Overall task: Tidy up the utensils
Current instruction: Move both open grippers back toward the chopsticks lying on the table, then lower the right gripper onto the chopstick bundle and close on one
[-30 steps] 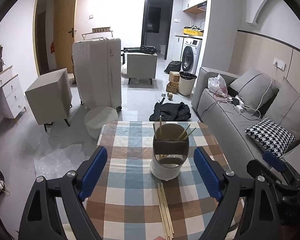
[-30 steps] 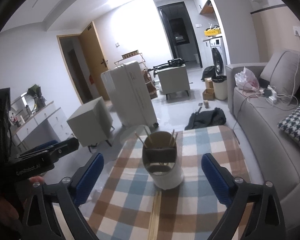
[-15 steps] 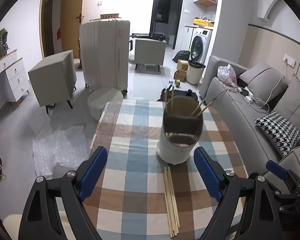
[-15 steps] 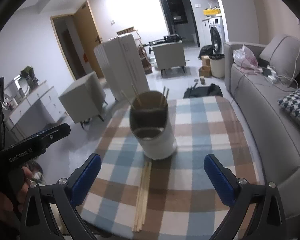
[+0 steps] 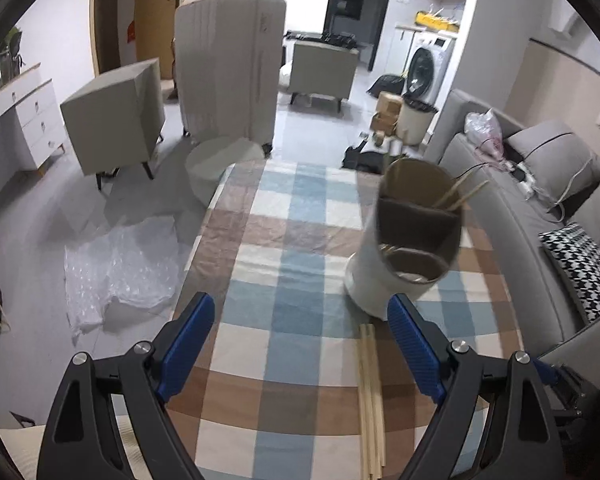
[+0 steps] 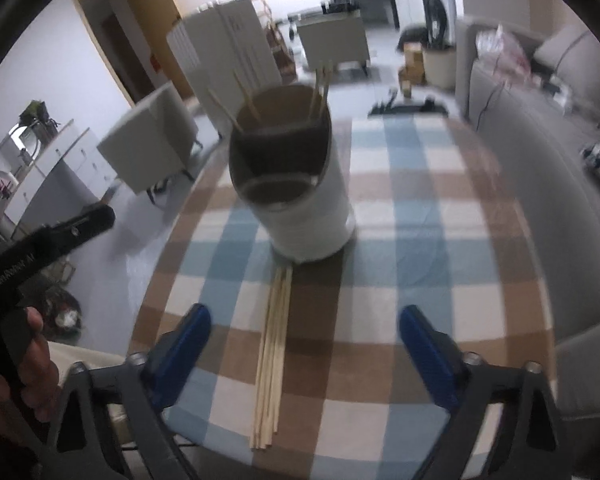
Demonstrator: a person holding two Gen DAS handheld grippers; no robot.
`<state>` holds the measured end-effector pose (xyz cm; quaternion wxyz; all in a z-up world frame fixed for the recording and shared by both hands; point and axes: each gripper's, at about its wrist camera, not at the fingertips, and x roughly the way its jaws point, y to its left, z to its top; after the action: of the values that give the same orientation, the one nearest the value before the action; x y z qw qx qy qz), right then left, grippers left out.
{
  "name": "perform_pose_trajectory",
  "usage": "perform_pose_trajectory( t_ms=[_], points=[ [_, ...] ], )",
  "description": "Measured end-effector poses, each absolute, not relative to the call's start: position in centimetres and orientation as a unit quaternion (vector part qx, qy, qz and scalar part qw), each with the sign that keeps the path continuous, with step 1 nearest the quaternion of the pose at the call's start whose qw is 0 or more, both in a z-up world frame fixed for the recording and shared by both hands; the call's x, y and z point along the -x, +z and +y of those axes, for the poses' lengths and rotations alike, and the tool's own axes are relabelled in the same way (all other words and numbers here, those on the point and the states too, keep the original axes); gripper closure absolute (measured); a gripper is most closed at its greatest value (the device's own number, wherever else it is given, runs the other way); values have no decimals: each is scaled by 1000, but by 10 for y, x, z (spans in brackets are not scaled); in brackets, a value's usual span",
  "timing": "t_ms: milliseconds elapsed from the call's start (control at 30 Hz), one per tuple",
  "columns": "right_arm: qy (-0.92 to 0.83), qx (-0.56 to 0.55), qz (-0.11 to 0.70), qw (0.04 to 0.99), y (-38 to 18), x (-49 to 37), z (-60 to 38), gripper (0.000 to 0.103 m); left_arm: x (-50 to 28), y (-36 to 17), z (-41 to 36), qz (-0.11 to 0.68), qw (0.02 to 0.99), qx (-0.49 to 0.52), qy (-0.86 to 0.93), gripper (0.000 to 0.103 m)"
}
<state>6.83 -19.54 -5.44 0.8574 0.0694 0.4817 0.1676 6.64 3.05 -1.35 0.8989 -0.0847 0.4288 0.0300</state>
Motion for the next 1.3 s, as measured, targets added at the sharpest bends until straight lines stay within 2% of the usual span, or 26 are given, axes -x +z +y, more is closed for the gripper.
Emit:
perform_pose_trajectory(
  t_ms=[133,200,267,333,567,667,800,867,1033,1300],
  points=[
    [164,-66,515,839,-75,-82,-187,24,-73,-27,43,451,886,102,39,18],
    [165,-66,529,830,-85,-89,-182,30,-77,-32,51,465,876,116,45,18],
    [167,-63,546,818,-96,-98,-174,43,-80,-36,57,474,870,124,52,18],
    [168,-57,558,811,-107,-106,-166,46,-82,-37,61,479,866,134,55,18],
    [166,-13,581,797,-137,-128,-137,72,-84,-47,75,499,852,146,63,18],
    [168,-2,587,792,-147,-135,-127,76,-87,-52,81,506,846,152,68,18],
    [166,17,584,795,-153,-142,-117,77,-87,-55,87,509,842,163,69,18],
    [161,49,578,798,-154,-144,-111,82,-87,-56,88,510,842,161,70,18],
    [159,62,587,792,-161,-151,-108,88,-89,-58,92,515,838,168,67,18],
    [162,81,588,788,-160,-144,-107,94,-90,-64,99,522,830,180,74,18]
  ],
)
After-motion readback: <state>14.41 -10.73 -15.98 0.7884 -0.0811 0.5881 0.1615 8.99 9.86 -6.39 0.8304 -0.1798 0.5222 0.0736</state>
